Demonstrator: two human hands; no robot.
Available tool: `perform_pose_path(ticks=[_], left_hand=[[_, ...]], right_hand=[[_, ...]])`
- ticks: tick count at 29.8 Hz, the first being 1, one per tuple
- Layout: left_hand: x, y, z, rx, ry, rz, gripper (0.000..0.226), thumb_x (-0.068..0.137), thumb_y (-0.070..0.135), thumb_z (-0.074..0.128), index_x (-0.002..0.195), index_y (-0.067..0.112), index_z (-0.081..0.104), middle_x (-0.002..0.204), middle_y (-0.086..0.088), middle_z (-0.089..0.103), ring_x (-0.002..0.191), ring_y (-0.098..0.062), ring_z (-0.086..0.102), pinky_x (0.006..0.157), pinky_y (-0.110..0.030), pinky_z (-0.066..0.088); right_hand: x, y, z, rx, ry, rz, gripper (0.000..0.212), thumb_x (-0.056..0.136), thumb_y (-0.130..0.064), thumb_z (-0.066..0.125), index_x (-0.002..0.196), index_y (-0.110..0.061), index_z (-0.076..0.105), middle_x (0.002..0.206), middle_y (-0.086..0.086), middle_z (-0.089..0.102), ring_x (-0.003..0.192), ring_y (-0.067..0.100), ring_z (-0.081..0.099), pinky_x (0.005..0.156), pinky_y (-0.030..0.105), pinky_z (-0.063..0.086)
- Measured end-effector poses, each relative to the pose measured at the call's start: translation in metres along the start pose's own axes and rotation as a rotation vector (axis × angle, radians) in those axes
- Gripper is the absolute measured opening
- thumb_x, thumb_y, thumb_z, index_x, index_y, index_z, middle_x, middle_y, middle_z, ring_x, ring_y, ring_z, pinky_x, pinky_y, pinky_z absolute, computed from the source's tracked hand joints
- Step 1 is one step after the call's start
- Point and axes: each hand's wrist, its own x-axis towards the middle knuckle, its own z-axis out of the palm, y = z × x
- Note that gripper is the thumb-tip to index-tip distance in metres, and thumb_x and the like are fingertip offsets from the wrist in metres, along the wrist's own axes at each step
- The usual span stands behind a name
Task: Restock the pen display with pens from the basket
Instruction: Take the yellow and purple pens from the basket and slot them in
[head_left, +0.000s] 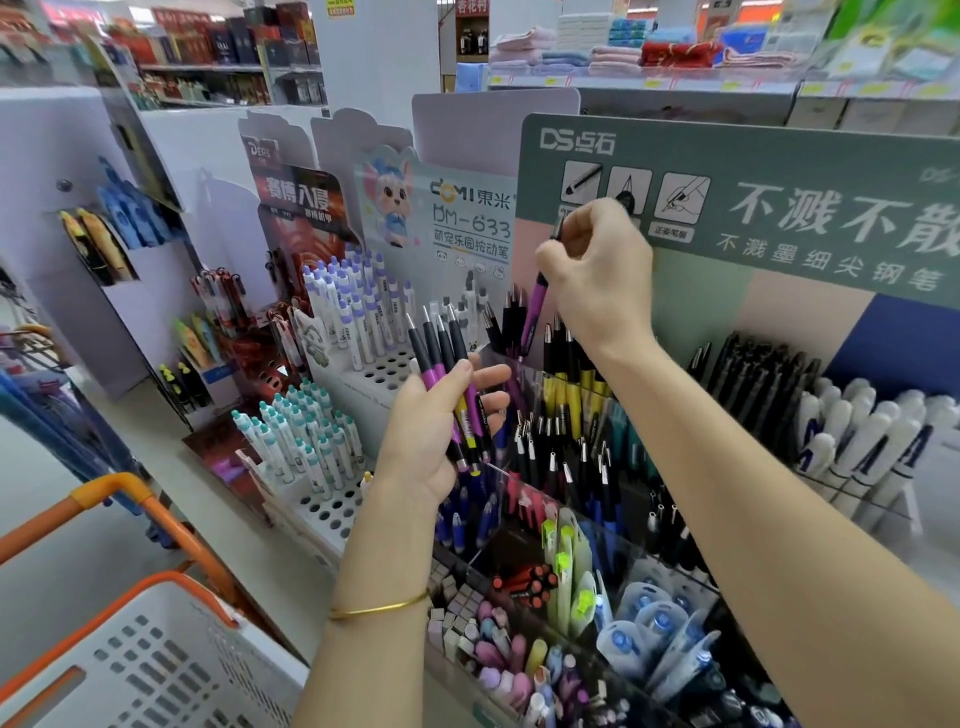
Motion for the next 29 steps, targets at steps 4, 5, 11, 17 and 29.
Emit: perform_pose_path(ticks=[4, 5, 11, 17, 29], left_hand=[[0.001, 0.000, 0.004, 0.026, -0.028, -0.006, 0.014, 0.101, 0.010, 0.047, 0.106, 0.005, 0.059, 0.086, -0.007, 0.075, 0.066, -0.013, 0.068, 0.053, -0.023, 0.054], [0.001, -0.001, 0.005, 0.025, -0.038, -0.003, 0.014, 0.101, 0.010, 0.047, 0.105, 0.006, 0.060, 0.084, -0.007, 0.075, 0.066, -0.013, 0.068, 0.053, -0.023, 0.054], [0.001, -0.003, 0.004, 0.041, -0.064, 0.024, 0.015, 0.100, 0.010, 0.049, 0.108, 0.006, 0.061, 0.084, -0.006, 0.075, 0.071, -0.014, 0.071, 0.059, -0.024, 0.057], [0.003, -0.004, 0.008, 0.040, -0.105, 0.044, 0.020, 0.100, 0.012, 0.050, 0.117, 0.005, 0.059, 0.095, -0.009, 0.076, 0.081, -0.018, 0.073, 0.066, -0.029, 0.057], [0.005, -0.003, -0.002, 0.035, -0.071, -0.046, 0.018, 0.103, 0.016, 0.044, 0.111, 0.007, 0.058, 0.070, -0.002, 0.066, 0.046, -0.008, 0.053, 0.037, -0.017, 0.041]], right_hand=[[-0.007, 0.016, 0.017, -0.306, -0.168, -0.046, 0.013, 0.086, -0.022, 0.058, 0.092, -0.010, 0.061, 0.087, 0.002, 0.064, 0.094, 0.029, 0.054, 0.073, 0.039, 0.049], [-0.008, 0.018, 0.020, -0.433, -0.223, -0.087, 0.015, 0.086, -0.023, 0.057, 0.090, -0.010, 0.063, 0.090, 0.004, 0.063, 0.100, 0.031, 0.051, 0.073, 0.038, 0.046], [-0.004, 0.017, 0.016, -0.567, -0.229, -0.193, 0.024, 0.091, -0.025, 0.052, 0.090, -0.010, 0.071, 0.097, 0.005, 0.063, 0.104, 0.031, 0.049, 0.072, 0.037, 0.045], [-0.004, -0.003, 0.002, -0.304, -0.441, -0.216, 0.034, 0.087, -0.040, 0.062, 0.083, -0.009, 0.075, 0.083, 0.005, 0.073, 0.078, 0.021, 0.066, 0.073, 0.037, 0.054], [0.005, -0.006, -0.003, -0.039, 0.068, -0.105, 0.015, 0.095, -0.022, 0.056, 0.097, -0.009, 0.063, 0.083, -0.005, 0.061, 0.081, 0.015, 0.057, 0.072, 0.028, 0.045]])
